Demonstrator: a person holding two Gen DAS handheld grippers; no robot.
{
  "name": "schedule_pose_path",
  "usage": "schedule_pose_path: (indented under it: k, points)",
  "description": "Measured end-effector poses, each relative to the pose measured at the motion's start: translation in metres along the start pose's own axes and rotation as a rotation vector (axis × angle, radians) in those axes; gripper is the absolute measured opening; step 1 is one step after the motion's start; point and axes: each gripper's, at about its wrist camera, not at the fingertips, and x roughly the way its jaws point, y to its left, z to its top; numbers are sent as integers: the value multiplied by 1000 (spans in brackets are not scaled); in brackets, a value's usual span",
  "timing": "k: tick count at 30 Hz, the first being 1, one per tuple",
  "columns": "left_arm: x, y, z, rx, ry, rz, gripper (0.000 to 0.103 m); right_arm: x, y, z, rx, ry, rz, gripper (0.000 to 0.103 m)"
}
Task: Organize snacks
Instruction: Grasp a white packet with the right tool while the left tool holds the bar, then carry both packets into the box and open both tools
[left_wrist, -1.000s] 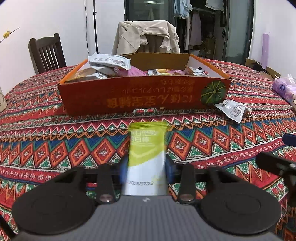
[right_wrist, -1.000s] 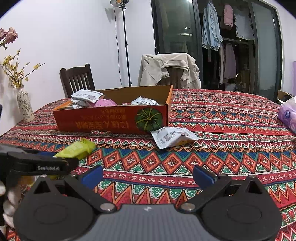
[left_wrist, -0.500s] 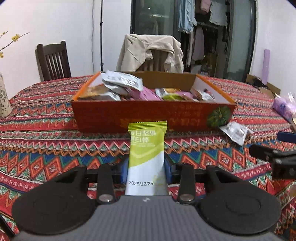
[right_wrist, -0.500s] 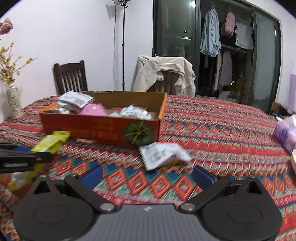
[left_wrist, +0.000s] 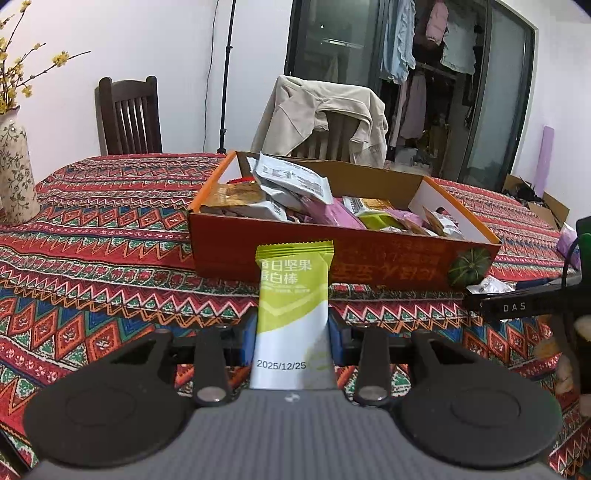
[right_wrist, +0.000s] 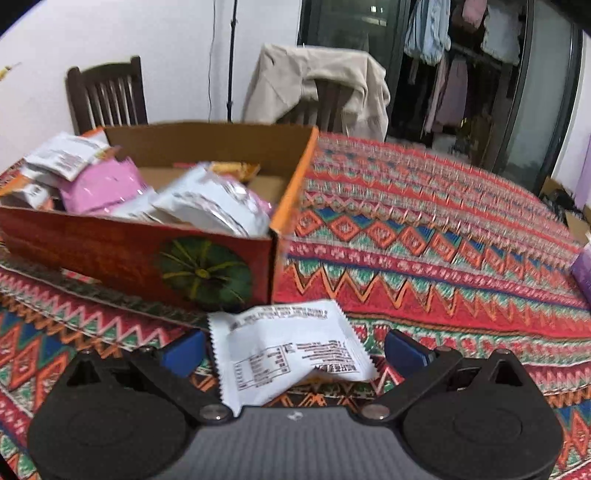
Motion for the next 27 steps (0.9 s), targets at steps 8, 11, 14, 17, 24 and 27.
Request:
schedule_pose_path:
  k: [8, 11, 14, 17, 24, 27]
  points:
    - [2, 3, 2, -10, -3, -30, 38, -13, -7, -11, 22, -37, 89, 62]
    - [1, 3, 1, -14, -5, -46, 38, -23, -7, -18, 16, -57, 94, 53]
    - [0, 1, 4, -9, -14, -58, 38, -40, -7, -24, 23, -93, 94, 48]
    - [-4, -2, 13, -1, -36, -68, 38, -61, -7, -23, 18, -147, 108, 47]
    - [-10, -15, 54, 31, -117, -79, 38, -103, 8, 1, 8, -296, 144, 46]
    - [-7, -22, 75, 32, -148, -82, 38, -109, 17, 19, 8, -341, 156, 46]
